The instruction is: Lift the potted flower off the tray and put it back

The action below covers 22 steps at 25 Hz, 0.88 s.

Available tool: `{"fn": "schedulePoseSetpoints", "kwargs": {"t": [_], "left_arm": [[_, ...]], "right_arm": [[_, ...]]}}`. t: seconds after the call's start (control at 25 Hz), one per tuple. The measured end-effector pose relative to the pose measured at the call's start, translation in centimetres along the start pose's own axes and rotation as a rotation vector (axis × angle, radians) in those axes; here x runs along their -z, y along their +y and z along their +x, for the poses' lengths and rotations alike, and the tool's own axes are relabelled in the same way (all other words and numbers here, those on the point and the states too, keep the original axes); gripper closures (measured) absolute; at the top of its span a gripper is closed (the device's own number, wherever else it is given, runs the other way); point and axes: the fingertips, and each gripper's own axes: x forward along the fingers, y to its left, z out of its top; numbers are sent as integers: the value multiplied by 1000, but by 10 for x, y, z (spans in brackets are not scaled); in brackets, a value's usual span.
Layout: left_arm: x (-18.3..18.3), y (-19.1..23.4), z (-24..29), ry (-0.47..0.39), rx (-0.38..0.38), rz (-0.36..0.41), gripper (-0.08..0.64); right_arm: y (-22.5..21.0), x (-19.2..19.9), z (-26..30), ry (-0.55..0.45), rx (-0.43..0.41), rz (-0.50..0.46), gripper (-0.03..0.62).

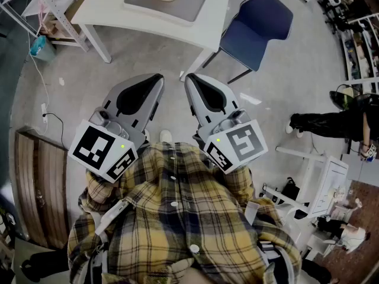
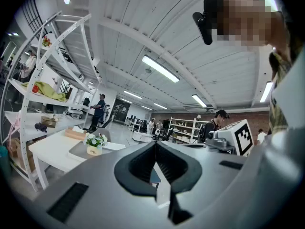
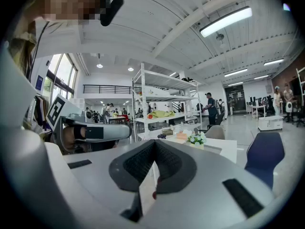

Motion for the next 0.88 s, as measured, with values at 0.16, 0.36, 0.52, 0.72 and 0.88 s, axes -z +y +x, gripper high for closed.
{"fn": "schedulePoseSetpoints", "kwargs": {"t": [0.16,0.36,0.52,0.72,0.88], "left_arm": [[3,-12,-1,7,-5,2,551],[10,-21,0,11,-19,3,551],[10,-30,6,3,-37,11,551],[10,-41,14,-7,-66,22,551],[13,-38,13,-10,-107,23,551]], "right_arm": [[-1,0,-11,-5,3,11,594],[-6,7,-22,-16,1,35,594],[-13,8,-34,-20,-11,39,594],[-26,8,-43,-26,-35,40,594],[-32,11,-41,-25,-57,42,594]]}}
